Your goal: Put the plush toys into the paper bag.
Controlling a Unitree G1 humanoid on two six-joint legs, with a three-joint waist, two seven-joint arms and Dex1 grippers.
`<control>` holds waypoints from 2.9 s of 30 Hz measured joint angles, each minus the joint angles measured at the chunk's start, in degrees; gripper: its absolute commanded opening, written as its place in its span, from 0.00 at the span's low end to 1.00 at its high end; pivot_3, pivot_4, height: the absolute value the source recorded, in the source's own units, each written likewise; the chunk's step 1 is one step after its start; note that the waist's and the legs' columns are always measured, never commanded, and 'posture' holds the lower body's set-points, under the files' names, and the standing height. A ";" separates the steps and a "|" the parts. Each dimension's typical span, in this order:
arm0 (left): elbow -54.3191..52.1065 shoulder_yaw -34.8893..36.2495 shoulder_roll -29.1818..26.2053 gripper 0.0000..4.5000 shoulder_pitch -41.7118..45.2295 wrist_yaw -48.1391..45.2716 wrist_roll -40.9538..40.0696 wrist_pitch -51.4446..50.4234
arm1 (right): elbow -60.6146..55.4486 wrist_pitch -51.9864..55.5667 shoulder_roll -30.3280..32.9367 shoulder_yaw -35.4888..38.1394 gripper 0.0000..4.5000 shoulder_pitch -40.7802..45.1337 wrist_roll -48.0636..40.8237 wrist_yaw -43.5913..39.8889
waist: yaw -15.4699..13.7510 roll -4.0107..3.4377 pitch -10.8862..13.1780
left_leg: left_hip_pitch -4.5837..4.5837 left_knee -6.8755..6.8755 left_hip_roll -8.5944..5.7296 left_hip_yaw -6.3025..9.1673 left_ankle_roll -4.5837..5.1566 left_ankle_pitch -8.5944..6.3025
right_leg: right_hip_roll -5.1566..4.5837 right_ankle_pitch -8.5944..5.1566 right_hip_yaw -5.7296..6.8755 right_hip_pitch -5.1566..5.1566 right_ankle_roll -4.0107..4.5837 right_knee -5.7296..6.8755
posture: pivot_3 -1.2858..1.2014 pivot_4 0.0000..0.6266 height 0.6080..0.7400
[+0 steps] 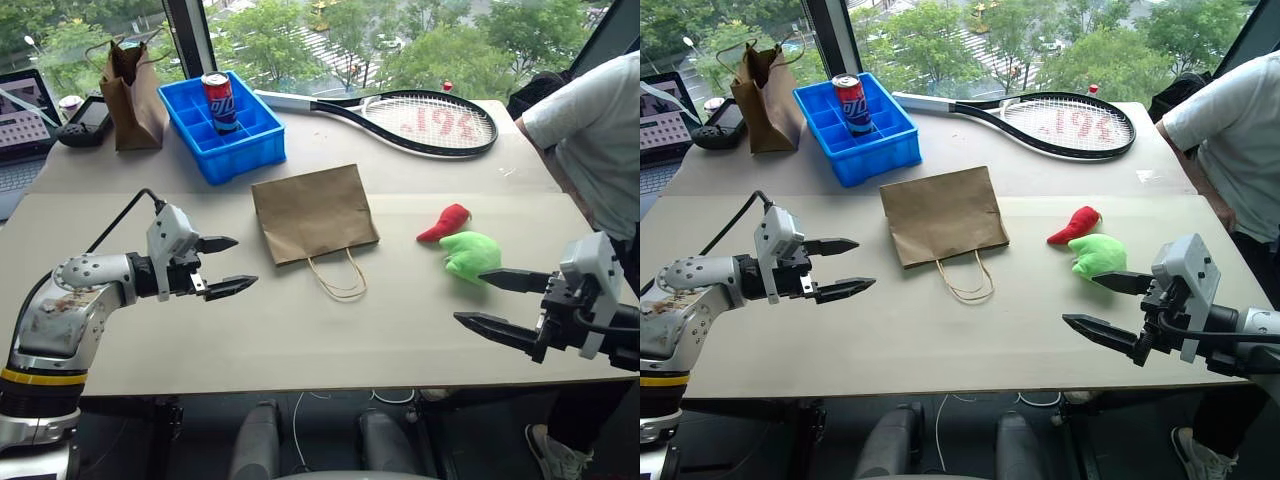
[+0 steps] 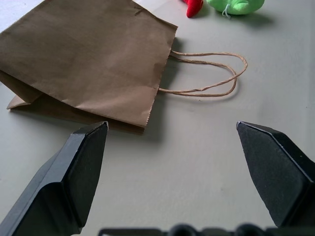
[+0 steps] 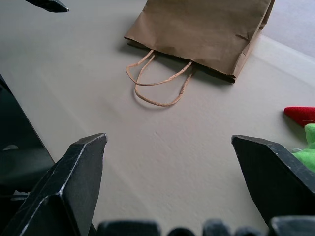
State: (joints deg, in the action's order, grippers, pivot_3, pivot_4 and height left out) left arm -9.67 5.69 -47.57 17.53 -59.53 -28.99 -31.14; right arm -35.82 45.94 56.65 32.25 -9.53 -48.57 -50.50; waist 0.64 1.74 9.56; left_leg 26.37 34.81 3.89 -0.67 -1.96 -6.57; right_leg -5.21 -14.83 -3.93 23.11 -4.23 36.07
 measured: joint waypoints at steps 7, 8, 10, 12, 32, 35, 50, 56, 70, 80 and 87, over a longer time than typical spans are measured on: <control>1.89 -1.46 -0.67 1.00 8.17 -7.68 -4.49 -4.00 | -4.12 3.18 0.92 -0.39 1.00 -0.28 -0.54 3.16 | -0.63 0.02 0.01 | 0.00 0.04 -0.01 0.00 -0.01 0.00 | 0.00 0.00 0.01 0.00 0.00 0.05 | 0.52 0.24 0.99; 2.03 -2.64 -0.86 1.00 10.38 -9.23 -4.29 -3.70 | -5.36 3.97 1.54 -0.48 1.00 -0.57 -0.90 3.43 | -0.73 0.02 0.01 | 0.00 0.04 -0.02 0.00 -0.01 0.00 | 0.00 0.00 0.01 -0.02 0.00 0.02 | 0.52 0.24 0.99; 3.55 -6.69 -0.91 1.00 15.16 -12.71 -2.02 -1.26 | -8.46 5.70 2.32 -0.89 1.00 -0.91 -1.72 4.82 | -0.93 0.01 0.00 | 0.00 0.08 -0.04 0.00 -0.01 0.00 | 0.00 0.00 0.00 -0.06 0.00 0.00 | 0.52 0.24 0.99; 7.73 -12.00 1.09 1.00 20.22 -15.89 2.31 3.05 | -11.37 7.72 2.34 -2.78 1.00 -0.75 -2.21 8.17 | -1.13 0.02 0.00 | 0.00 0.11 -0.04 0.00 0.00 0.00 | 0.01 0.01 -0.01 -0.07 0.00 0.00 | 0.52 0.24 0.99; 55.95 -30.60 27.19 0.66 40.65 -17.60 31.88 45.90 | -18.75 16.23 -10.95 -18.16 1.00 7.56 -0.89 39.34 | -1.20 0.07 0.02 | 0.55 0.27 -0.09 0.34 0.57 0.35 | 0.20 0.43 -0.01 0.12 -0.16 0.05 | 0.52 0.24 0.99; 57.80 -30.15 28.11 0.44 40.90 -17.63 32.11 47.20 | -18.80 16.23 -10.95 -17.91 1.00 6.22 -0.59 39.47 | -1.19 0.07 0.02 | 0.55 0.29 -0.09 0.36 0.57 0.35 | 0.20 0.35 -0.01 0.10 -0.01 0.06 | 0.52 0.24 0.99; 44.15 -16.44 27.91 0.01 40.97 -17.34 19.77 18.87 | -7.16 13.30 -15.61 -9.48 1.00 6.42 7.42 43.41 | -0.85 0.06 0.01 | 0.55 0.44 -0.09 0.48 0.67 0.43 | 0.30 0.46 -0.02 0.04 -0.15 0.18 | 0.52 0.24 0.99; 33.58 -13.59 27.30 0.01 41.07 -12.46 16.03 5.01 | 6.72 9.40 -19.09 -8.94 1.00 14.45 12.50 44.31 | -0.27 -0.03 0.00 | 0.52 0.42 -0.08 0.52 0.69 0.44 | 0.36 0.58 -0.04 0.03 -0.34 0.21 | 0.52 0.24 0.99; 30.36 -9.92 26.83 0.00 44.40 -3.79 13.09 -0.12 | 27.61 -2.11 -24.37 -18.13 0.31 20.29 22.55 37.50 | 0.15 -0.09 -0.01 | 0.47 0.34 -0.06 0.58 0.70 0.45 | 0.46 0.58 -0.06 0.01 -0.37 0.25 | 0.52 0.24 0.99; 26.51 -9.91 24.98 0.00 41.53 -3.12 11.52 -2.02 | 12.33 4.92 -25.07 -13.87 0.00 21.21 8.21 31.39 | 0.31 -0.12 -0.02 | 0.46 0.27 0.02 0.64 0.69 0.46 | 0.56 0.59 -0.08 0.05 -0.35 0.32 | 0.52 0.24 0.99; 25.78 -11.13 25.28 0.00 40.94 -3.45 10.97 -1.54 | 8.62 12.12 -24.27 -14.68 0.00 28.23 1.07 32.37 | 0.10 -0.12 -0.02 | 0.47 0.29 0.02 0.65 0.68 0.46 | 0.58 0.60 -0.11 0.04 -0.32 0.29 | 0.52 0.24 0.99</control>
State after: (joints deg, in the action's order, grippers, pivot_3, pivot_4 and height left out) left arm 16.11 -5.43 -22.28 58.46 -62.98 -18.02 -32.68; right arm -27.21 58.06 32.38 17.58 18.70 -47.50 -18.14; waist 0.75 1.62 9.54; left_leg 26.84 35.10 3.91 -0.02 -1.28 -6.11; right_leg -4.63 -14.24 -4.05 23.15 -4.55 36.35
